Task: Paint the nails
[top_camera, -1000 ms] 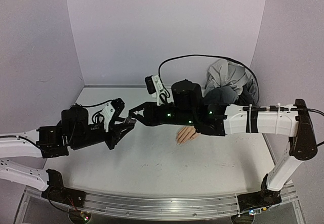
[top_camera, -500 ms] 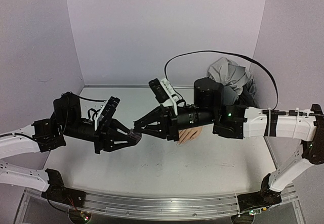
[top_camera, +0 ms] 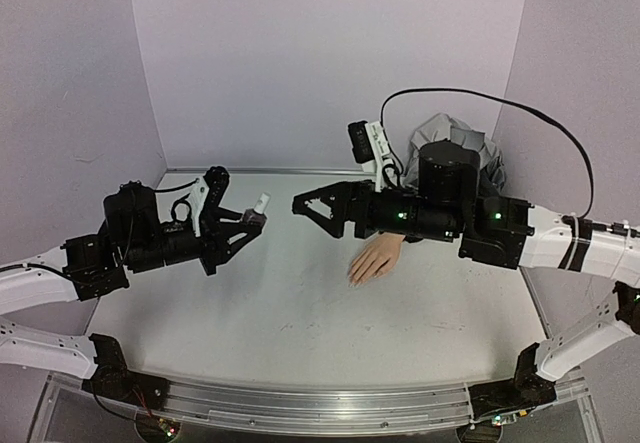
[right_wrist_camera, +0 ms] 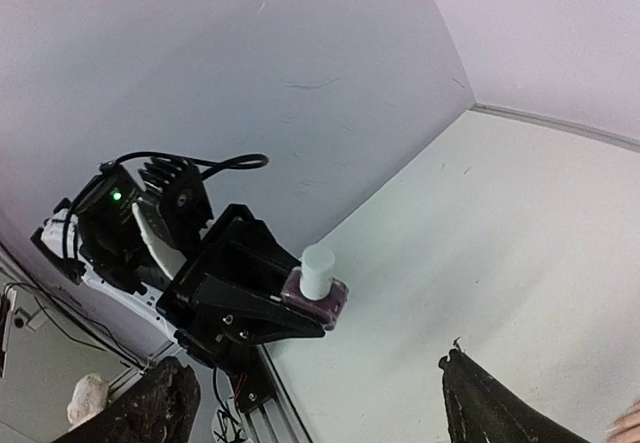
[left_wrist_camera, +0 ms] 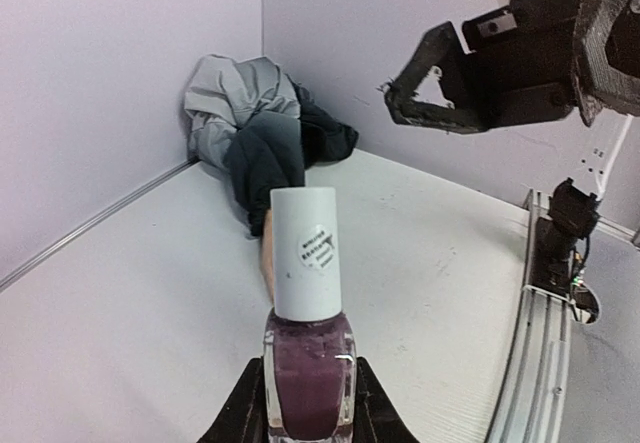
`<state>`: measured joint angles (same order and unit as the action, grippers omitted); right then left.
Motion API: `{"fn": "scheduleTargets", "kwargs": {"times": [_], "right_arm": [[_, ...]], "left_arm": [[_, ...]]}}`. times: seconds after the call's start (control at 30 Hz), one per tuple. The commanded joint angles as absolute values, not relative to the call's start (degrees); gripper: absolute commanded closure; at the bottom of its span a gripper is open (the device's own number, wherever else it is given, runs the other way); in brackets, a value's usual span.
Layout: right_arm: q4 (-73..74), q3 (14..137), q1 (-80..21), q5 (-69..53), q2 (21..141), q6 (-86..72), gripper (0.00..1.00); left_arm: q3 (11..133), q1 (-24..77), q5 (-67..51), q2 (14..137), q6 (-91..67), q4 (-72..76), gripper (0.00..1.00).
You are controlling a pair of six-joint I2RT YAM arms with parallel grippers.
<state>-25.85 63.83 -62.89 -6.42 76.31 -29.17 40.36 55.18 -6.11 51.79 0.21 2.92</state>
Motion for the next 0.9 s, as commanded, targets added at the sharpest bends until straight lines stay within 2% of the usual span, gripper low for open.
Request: {"fn": "scheduleTargets", "kwargs": {"times": [0.0, 0.17, 0.3, 0.4, 0.67, 0.87], "right_arm": [[-23.1, 69.5, -62.8, -1.8, 78.9, -37.6, 0.14], [-22.8, 75.7, -62.9, -5.4, 86.7, -40.0, 0.16], [-24.1, 78.5, -62.8, -6.9, 90.5, -41.4, 0.32], [-26.1, 79.1, -62.9, -6.7, 92.0, -42.4, 0.4], [-26.9, 84.1, -62.9, -8.4, 96.1, -41.7, 0.43], [-26.7, 85.5, -62.9, -7.2, 97.6, -42.1, 0.51]], "left_arm": [[40.8, 55.0, 2.3, 52.1, 2.7, 5.3, 1.0], [40.9, 55.0, 4.0, 52.5, 2.1, 5.3, 1.0], [40.7, 55.1, 4.5, 52.8, 1.2, 5.3, 1.0], [40.5, 55.1, 4.0, 52.6, 1.2, 5.3, 1.0], [40.6, 55.1, 3.8, 53.6, 1.3, 5.3, 1.0], [40.3, 55.0, 3.8, 53.1, 0.6, 5.4, 1.0]]}}
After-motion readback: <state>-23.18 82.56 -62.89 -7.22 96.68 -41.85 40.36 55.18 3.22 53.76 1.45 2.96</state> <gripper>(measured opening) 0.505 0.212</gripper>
